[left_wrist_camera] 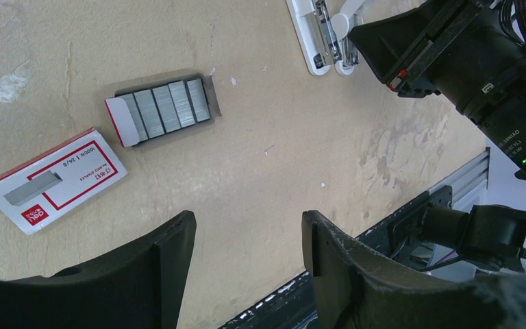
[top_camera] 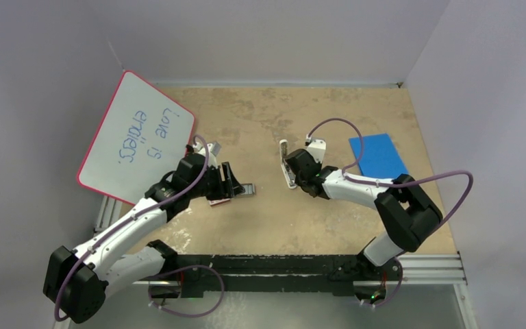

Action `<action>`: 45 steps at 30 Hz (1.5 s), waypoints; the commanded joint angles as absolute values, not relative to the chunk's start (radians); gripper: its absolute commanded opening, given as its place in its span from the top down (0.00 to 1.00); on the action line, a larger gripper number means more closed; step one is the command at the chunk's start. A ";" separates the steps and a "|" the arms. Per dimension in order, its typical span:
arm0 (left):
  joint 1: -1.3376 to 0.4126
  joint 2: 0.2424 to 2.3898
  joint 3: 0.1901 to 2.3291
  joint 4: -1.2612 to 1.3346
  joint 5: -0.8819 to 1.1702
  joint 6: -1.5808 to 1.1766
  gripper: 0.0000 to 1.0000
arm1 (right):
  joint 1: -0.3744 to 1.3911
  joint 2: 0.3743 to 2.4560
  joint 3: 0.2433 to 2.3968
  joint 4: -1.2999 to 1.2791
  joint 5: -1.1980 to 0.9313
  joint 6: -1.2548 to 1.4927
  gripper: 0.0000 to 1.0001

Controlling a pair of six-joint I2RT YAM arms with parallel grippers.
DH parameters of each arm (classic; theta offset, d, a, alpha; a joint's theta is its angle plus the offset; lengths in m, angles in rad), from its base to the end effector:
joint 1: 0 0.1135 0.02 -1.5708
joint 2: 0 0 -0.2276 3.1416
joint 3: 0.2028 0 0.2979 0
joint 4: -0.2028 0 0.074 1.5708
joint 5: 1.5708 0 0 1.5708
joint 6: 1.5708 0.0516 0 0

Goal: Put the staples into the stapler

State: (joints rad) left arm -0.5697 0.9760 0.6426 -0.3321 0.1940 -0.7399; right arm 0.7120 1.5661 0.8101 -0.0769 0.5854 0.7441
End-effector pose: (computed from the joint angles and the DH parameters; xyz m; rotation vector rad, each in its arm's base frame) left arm 0.2354 -0.1626 0.1863 -0.0903 2.3861 -0.8905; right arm 0.2844 0.2078 0.0980 0.2945 2.2168 0.0718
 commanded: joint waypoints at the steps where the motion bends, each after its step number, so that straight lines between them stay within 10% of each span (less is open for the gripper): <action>1: -0.566 0.952 0.660 -0.325 0.183 -0.741 0.42 | 0.707 1.558 0.845 -0.083 0.616 0.757 0.82; 45: -0.565 0.955 0.657 -0.324 0.179 -0.742 0.42 | 0.687 1.575 0.843 -0.064 0.585 0.739 0.82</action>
